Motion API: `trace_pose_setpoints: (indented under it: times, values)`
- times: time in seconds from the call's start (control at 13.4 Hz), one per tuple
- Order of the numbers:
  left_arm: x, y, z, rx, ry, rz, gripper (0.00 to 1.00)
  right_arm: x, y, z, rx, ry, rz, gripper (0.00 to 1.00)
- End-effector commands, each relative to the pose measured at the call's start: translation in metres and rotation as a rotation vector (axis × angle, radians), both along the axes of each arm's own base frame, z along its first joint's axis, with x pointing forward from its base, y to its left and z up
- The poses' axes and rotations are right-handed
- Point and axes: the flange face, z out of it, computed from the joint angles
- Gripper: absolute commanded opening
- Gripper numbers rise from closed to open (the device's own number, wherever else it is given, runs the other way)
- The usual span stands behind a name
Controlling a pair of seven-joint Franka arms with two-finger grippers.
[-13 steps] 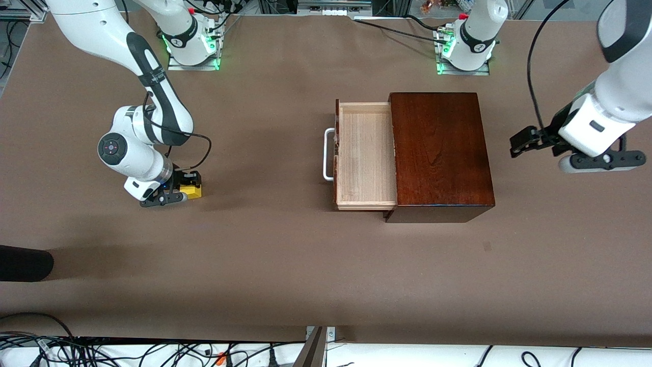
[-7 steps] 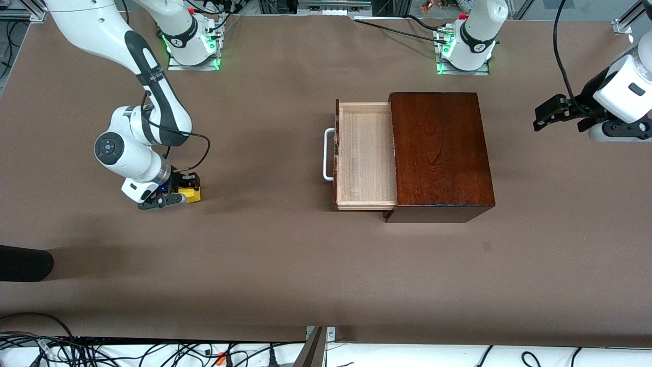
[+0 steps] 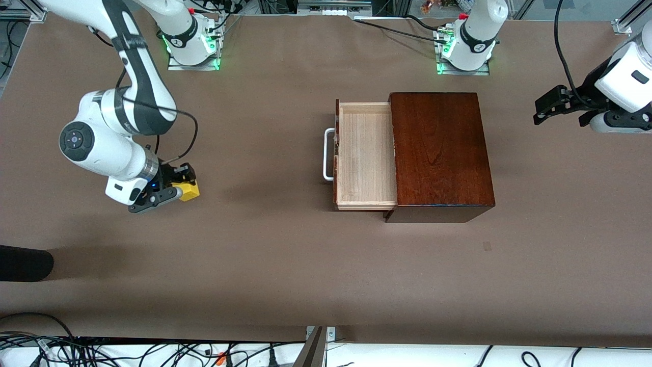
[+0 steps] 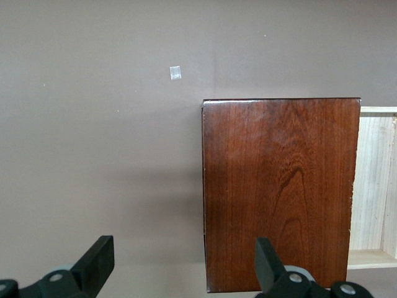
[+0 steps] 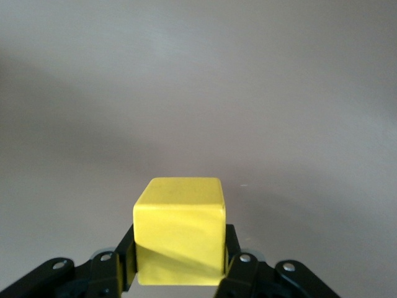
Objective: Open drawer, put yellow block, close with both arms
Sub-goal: 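Lift the yellow cube with the right gripper and carry it over the drawer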
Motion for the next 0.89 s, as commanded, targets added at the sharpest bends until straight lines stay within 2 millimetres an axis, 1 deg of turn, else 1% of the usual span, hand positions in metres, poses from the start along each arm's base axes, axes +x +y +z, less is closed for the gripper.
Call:
trace_pose_setpoints:
  times: [0.0, 0.15, 0.3, 0.37, 0.45, 0.52, 0.67, 0.74, 0.82]
  values:
    - [0.0, 0.002, 0.003, -0.02, 0.006, -0.021, 1.0, -0.004, 0.053, 0.047, 0.029, 0.03, 0.113, 0.14]
    - [0.0, 0.002, 0.001, -0.02, 0.008, -0.021, 1.0, -0.015, 0.108, 0.072, 0.029, 0.012, 0.213, 0.14]
    - [0.0, 0.003, 0.0, -0.017, 0.009, -0.022, 1.0, -0.035, 0.171, 0.088, -0.027, -0.041, 0.33, 0.14]
    - [0.0, 0.003, 0.0, -0.012, 0.009, -0.022, 1.0, -0.05, 0.207, 0.097, -0.05, -0.067, 0.401, 0.14]
    - [0.001, 0.004, -0.001, -0.005, 0.01, -0.024, 1.0, -0.07, 0.245, 0.103, -0.069, -0.072, 0.463, 0.15]
    - [0.001, 0.005, -0.001, 0.003, 0.011, -0.024, 1.0, -0.086, 0.278, 0.111, -0.093, -0.076, 0.482, 0.14]
    - [0.001, 0.007, -0.001, 0.024, 0.009, -0.023, 1.0, -0.126, 0.357, 0.115, -0.117, -0.104, 0.526, 0.14]
    - [0.002, 0.009, -0.002, 0.037, 0.009, -0.023, 1.0, -0.137, 0.383, 0.109, -0.122, -0.116, 0.559, 0.14]
    - [0.002, 0.008, -0.003, 0.041, 0.01, -0.024, 1.0, -0.144, 0.403, 0.1, -0.119, -0.12, 0.585, 0.11]
